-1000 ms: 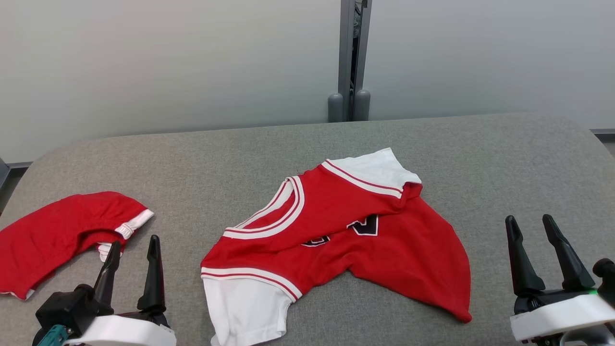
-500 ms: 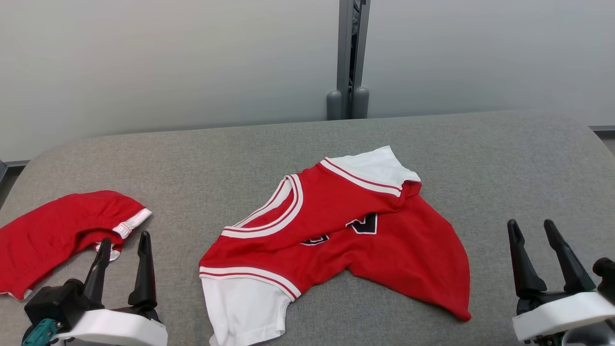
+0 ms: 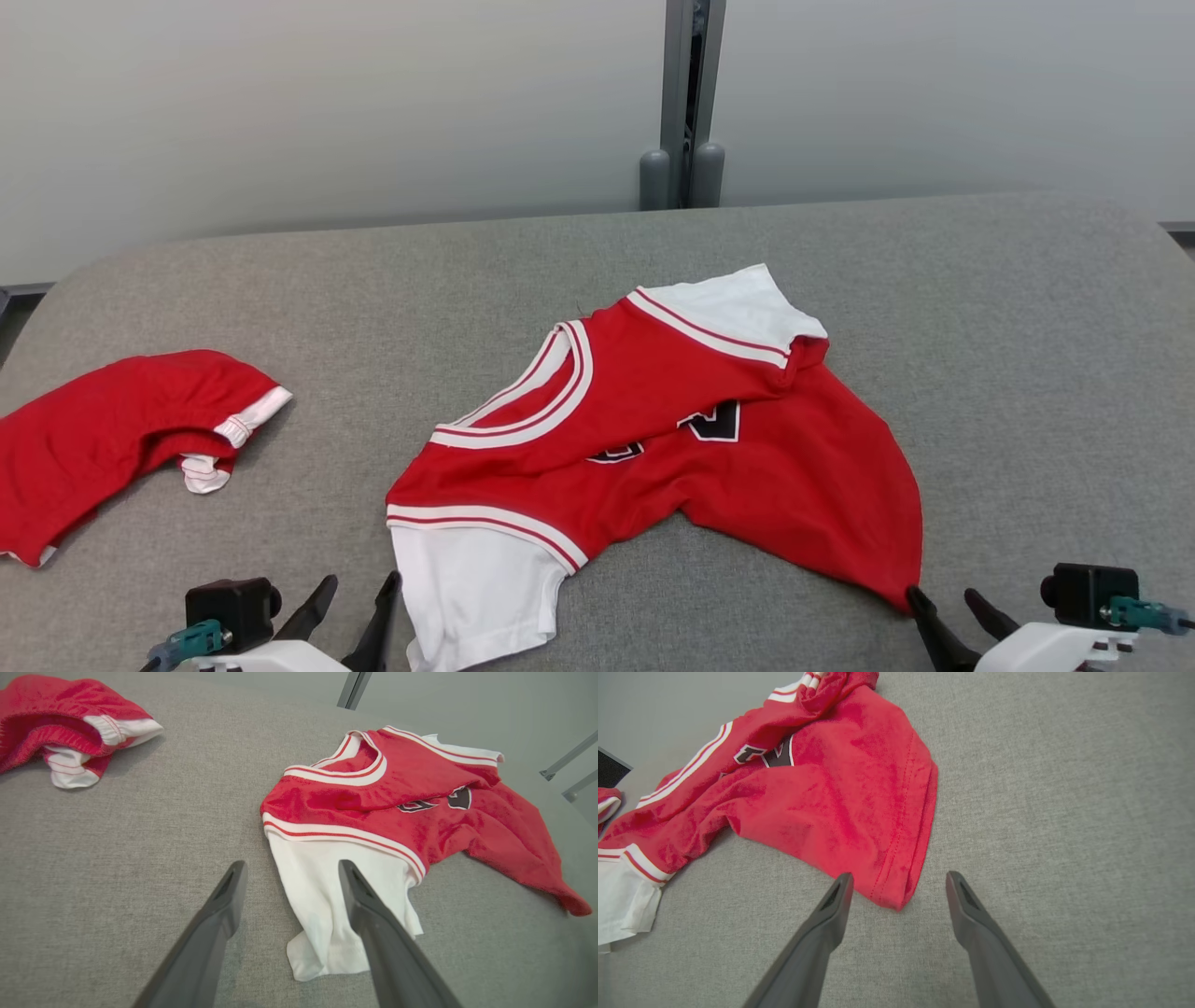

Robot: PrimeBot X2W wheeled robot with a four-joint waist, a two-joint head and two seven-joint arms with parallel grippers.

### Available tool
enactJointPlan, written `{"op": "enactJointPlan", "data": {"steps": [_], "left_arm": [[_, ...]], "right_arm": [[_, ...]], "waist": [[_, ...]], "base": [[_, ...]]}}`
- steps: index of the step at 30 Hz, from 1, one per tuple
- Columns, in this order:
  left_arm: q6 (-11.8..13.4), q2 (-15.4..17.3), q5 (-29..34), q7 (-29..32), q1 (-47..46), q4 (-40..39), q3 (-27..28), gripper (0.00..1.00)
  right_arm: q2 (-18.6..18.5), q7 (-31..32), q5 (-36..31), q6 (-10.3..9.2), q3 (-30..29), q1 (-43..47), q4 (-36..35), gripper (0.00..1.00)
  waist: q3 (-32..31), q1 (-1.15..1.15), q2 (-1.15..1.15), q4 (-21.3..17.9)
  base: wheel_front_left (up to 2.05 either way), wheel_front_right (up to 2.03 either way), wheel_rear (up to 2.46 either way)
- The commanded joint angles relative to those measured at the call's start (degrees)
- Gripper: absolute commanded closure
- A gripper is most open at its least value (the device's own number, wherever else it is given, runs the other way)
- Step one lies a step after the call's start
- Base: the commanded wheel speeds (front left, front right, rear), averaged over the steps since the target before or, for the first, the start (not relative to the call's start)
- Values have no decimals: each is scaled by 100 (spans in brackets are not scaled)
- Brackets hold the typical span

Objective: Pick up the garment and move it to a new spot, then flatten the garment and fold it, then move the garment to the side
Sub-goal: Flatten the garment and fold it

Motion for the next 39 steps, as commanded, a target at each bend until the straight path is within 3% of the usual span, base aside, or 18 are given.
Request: {"op": "enactJointPlan", "data": {"steps": [1, 8, 15, 30, 31, 32, 33, 34, 39], "left_arm": [[-46, 83, -38, 71, -3, 31, 10, 0], [-189, 87, -121, 615, -233, 195, -280, 0], [-308, -42, -105, 786, -490, 637, -502, 0], [-510, -177, -204, 1163, -645, 1038, -841, 0], [-514, -185, -198, 1181, -665, 1048, -857, 0], [-567, -198, -178, 1168, -712, 1068, -889, 31], [-603, -233, -214, 1120, -727, 1079, -882, 59], [-632, -244, -250, 1056, -730, 1115, -856, 96], [-697, -238, -300, 808, -761, 1184, -726, 100]], "right_arm": [[20, 74, -23, 1, -8, -41, 50, 0], [260, 315, 126, 1, -256, -464, 528, 0], [341, 480, 214, 1, -272, -781, 941, 0], [401, 444, 411, 2, 151, -1011, 1365, 0], [402, 409, 425, 2, 174, -1021, 1374, 6], [398, 304, 443, 2, 190, -1044, 1413, 51], [394, 248, 430, 2, 189, -1060, 1438, 70], [391, 195, 432, 1, 200, -1073, 1458, 100], [367, -78, 539, 1, 260, -1157, 1474, 100]], "waist": [[59, 0, 0, -2], [297, 0, 0, 33], [444, 0, 0, 77], [527, 0, 0, 180], [516, 0, 0, 187], [489, 0, 0, 195], [467, 0, 0, 202], [445, 0, 0, 202], [391, 0, 0, 181]], "base": [[0, 0, 0], [0, 0, 0], [0, 0, 0], [0, 0, 0], [0, 0, 0], [0, 0, 0], [0, 0, 0], [0, 0, 0], [0, 0, 0]]}}
